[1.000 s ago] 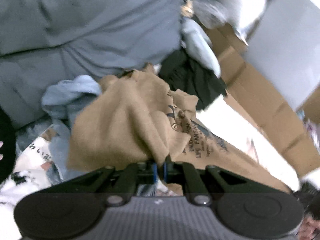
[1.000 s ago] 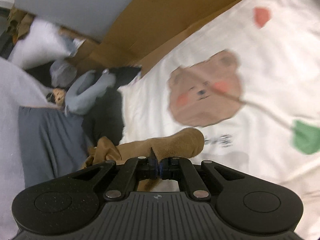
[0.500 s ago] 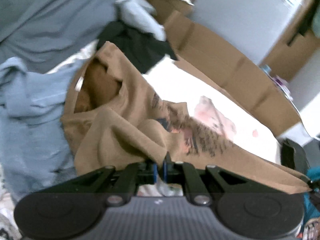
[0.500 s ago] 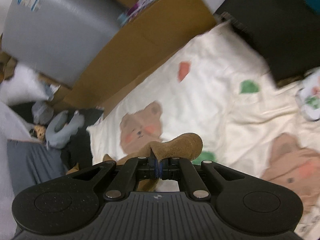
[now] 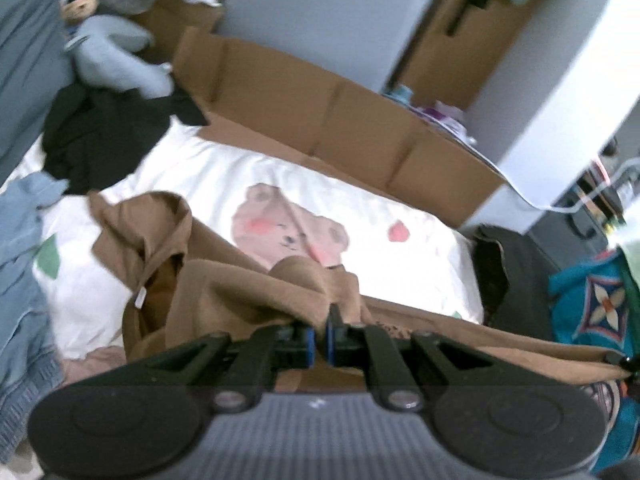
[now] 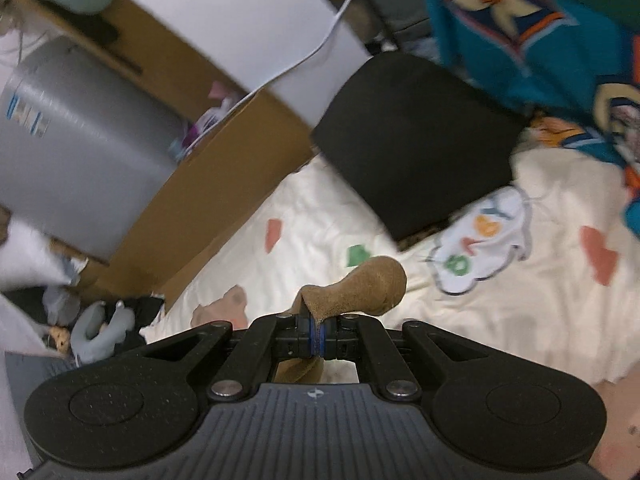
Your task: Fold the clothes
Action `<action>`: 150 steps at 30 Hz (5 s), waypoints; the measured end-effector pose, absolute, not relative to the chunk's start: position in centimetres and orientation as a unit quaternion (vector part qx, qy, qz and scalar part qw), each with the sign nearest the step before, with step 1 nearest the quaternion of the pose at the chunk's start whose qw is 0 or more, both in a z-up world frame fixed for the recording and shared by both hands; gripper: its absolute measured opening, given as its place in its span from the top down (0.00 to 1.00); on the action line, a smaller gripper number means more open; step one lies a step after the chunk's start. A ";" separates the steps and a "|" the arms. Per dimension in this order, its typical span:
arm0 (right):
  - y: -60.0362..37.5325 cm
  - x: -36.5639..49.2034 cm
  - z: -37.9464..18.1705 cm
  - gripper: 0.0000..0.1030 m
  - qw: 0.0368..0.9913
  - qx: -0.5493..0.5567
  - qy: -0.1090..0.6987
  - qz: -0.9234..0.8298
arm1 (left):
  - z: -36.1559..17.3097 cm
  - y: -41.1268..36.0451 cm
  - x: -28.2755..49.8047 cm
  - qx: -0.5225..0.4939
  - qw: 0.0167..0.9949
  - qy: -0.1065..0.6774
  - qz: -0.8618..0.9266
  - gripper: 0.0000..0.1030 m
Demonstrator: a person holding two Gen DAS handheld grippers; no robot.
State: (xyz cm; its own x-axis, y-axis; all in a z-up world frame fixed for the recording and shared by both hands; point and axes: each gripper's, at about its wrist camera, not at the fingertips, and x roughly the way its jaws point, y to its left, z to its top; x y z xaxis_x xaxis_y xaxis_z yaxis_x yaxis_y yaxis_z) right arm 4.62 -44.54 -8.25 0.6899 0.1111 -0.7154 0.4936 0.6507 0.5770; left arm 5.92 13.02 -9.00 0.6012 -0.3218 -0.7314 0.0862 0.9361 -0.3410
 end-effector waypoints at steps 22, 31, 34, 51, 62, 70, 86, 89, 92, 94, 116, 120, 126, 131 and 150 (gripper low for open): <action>-36.1 7.6 -11.6 0.72 0.815 0.316 0.484 -0.043 | -11.9 29.9 -7.3 -0.182 0.857 0.478 0.063 0.94; -28.2 17.9 -17.2 0.56 0.828 0.197 0.522 0.056 | -14.2 34.0 -11.9 -0.195 0.836 0.501 0.109 0.94; -24.8 21.0 -19.8 0.56 0.825 0.159 0.534 0.094 | -14.8 34.9 -13.1 -0.197 0.827 0.512 0.119 0.94; -16.2 32.0 -30.0 1.00 0.788 0.016 0.602 0.130 | -18.0 35.8 -14.0 -0.210 0.800 0.547 0.132 0.94; -22.3 30.2 -25.4 1.00 0.757 -0.057 0.648 0.063 | -17.4 34.8 -11.9 -0.199 0.816 0.530 0.114 0.94; -32.8 24.7 -22.0 1.00 0.783 0.066 0.618 -0.033 | -16.6 33.4 -9.1 -0.185 0.831 0.519 0.082 0.94; -49.0 4.8 -21.8 1.00 0.756 0.249 0.563 -0.223 | -15.7 24.8 0.1 -0.121 0.852 0.507 -0.042 0.94; -49.8 1.2 -22.7 1.00 0.740 0.270 0.568 -0.241 | -15.9 23.9 0.4 -0.110 0.850 0.512 -0.052 0.94; -49.4 -0.9 -23.8 1.00 0.727 0.285 0.581 -0.231 | -16.7 24.3 0.1 -0.103 0.844 0.525 -0.041 0.94; -48.8 -1.4 -23.9 0.98 0.729 0.283 0.583 -0.219 | -17.3 24.6 -0.2 -0.099 0.839 0.533 -0.033 0.94; -43.3 9.5 -20.2 0.63 0.815 0.187 0.544 -0.070 | -19.1 30.8 -8.4 -0.120 0.794 0.596 0.028 0.87; -41.8 10.7 -19.8 0.55 0.823 0.163 0.542 -0.042 | -17.2 32.5 -7.5 -0.104 0.800 0.590 0.042 0.88; -39.4 12.6 -18.8 0.52 0.841 0.113 0.529 -0.003 | -16.0 34.3 -4.6 -0.103 0.814 0.569 0.047 0.88; -36.2 14.7 -19.1 0.52 0.844 0.064 0.531 0.039 | -18.0 33.7 -1.3 -0.104 0.817 0.566 0.035 0.88; -18.2 23.0 -20.1 0.51 0.813 -0.116 0.511 0.255 | -27.0 28.0 5.3 -0.124 0.795 0.587 -0.087 0.78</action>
